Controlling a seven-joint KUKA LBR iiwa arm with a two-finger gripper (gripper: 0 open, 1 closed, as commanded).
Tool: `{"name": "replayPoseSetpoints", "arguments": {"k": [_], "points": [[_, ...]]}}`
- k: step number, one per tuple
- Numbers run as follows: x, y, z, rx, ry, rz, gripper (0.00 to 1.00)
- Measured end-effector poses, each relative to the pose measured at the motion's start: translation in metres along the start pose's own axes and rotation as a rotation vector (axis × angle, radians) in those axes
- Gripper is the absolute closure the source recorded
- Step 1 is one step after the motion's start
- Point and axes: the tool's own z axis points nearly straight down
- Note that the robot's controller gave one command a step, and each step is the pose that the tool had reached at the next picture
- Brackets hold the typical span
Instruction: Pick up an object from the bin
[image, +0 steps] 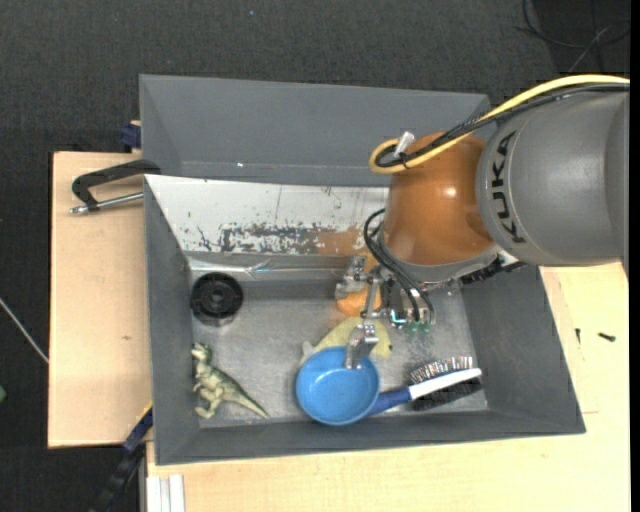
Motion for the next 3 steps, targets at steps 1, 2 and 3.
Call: {"name": "replayPoseSetpoints", "arguments": {"k": [1,2,3], "points": [[0.003,-0.035,0.050,0.001,-0.003,0.092,0.00],[-0.001,0.004,0.058,0.005,-0.018,-0.122,0.00],[-0.002,0.007,0.057,-0.001,-0.023,-0.123,1.00]]}}
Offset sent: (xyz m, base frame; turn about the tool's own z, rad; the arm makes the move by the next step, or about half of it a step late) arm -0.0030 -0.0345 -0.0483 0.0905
